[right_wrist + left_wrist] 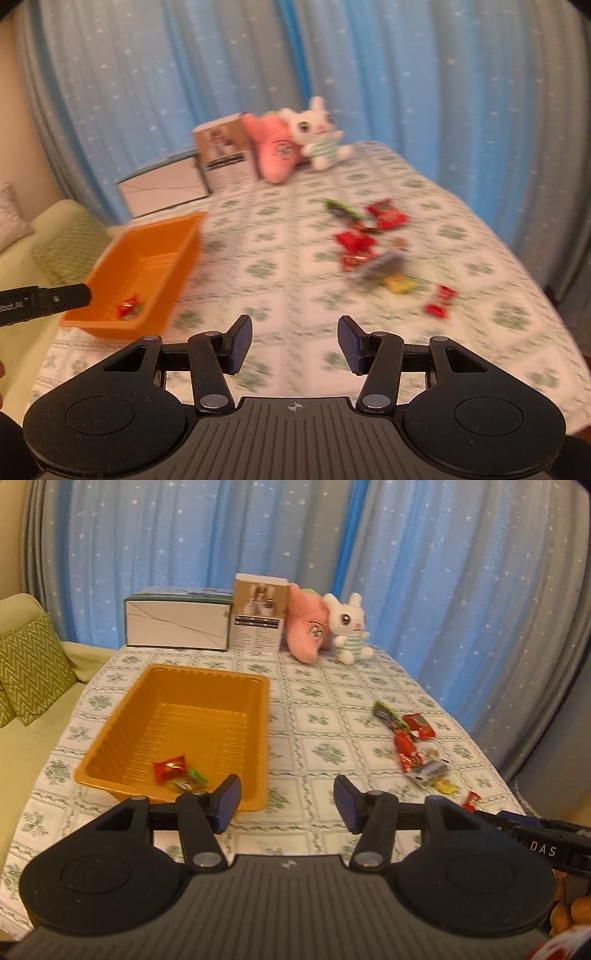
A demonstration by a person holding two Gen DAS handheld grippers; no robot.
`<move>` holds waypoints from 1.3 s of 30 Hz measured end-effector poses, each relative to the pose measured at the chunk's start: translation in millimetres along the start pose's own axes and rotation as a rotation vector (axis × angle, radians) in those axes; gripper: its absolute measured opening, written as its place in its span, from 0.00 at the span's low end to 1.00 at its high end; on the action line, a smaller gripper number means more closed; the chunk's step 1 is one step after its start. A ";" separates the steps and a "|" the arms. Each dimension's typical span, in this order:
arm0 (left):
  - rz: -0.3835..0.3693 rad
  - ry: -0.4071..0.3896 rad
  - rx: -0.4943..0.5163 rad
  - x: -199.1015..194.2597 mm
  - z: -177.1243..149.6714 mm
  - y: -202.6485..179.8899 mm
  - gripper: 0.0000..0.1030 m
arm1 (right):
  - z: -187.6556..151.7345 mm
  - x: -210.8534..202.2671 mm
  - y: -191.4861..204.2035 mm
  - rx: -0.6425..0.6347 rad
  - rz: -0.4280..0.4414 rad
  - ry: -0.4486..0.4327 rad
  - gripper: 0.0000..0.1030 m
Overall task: Organize snacks
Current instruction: 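Move both tools back toward the scattered candies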
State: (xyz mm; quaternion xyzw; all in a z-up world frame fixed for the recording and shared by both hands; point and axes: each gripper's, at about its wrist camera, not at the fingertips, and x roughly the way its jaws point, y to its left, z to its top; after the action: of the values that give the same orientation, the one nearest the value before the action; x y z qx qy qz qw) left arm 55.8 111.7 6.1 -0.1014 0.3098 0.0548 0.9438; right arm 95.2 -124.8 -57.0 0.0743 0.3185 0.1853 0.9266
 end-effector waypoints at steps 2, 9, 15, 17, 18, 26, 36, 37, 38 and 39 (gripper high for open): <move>-0.024 0.003 0.004 2.0 -1.8 -11.0 0.57 | -2.3 -9.2 -13.2 0.020 -0.022 -0.007 0.50; -0.107 0.010 0.046 8.5 -3.0 -45.5 0.61 | 2.9 -30.2 -45.3 0.066 -0.118 -0.058 0.62; -0.183 -0.001 0.038 19.8 -0.2 -63.0 0.61 | 7.3 -30.8 -66.6 0.101 -0.167 -0.083 0.64; -0.204 0.013 0.017 28.3 -0.4 -64.4 0.61 | 7.1 -25.6 -73.0 0.116 -0.175 -0.077 0.64; -0.209 0.026 0.003 34.0 -0.9 -65.6 0.61 | 6.9 -22.8 -75.2 0.118 -0.178 -0.071 0.64; -0.189 0.091 0.070 82.0 -6.4 -80.8 0.61 | 1.5 12.0 -97.1 0.125 -0.220 -0.022 0.63; -0.192 0.087 0.186 134.0 -5.7 -107.5 0.61 | 7.2 57.7 -119.2 0.118 -0.239 0.005 0.63; -0.191 0.076 0.193 139.0 -4.9 -109.5 0.61 | 7.7 61.4 -120.0 0.114 -0.238 0.006 0.63; -0.189 0.067 0.200 143.4 -4.0 -111.0 0.61 | 8.4 66.4 -121.2 0.108 -0.237 0.005 0.63; -0.185 0.062 0.208 147.2 -3.2 -112.9 0.61 | 8.5 70.0 -121.6 0.103 -0.237 0.004 0.63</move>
State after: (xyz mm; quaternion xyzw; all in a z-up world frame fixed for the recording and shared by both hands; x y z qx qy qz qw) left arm 190.7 7.1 -66.3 -0.0327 0.3322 -0.0681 0.9402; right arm 187.4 -209.6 -120.9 0.0834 0.3358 0.0579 0.9364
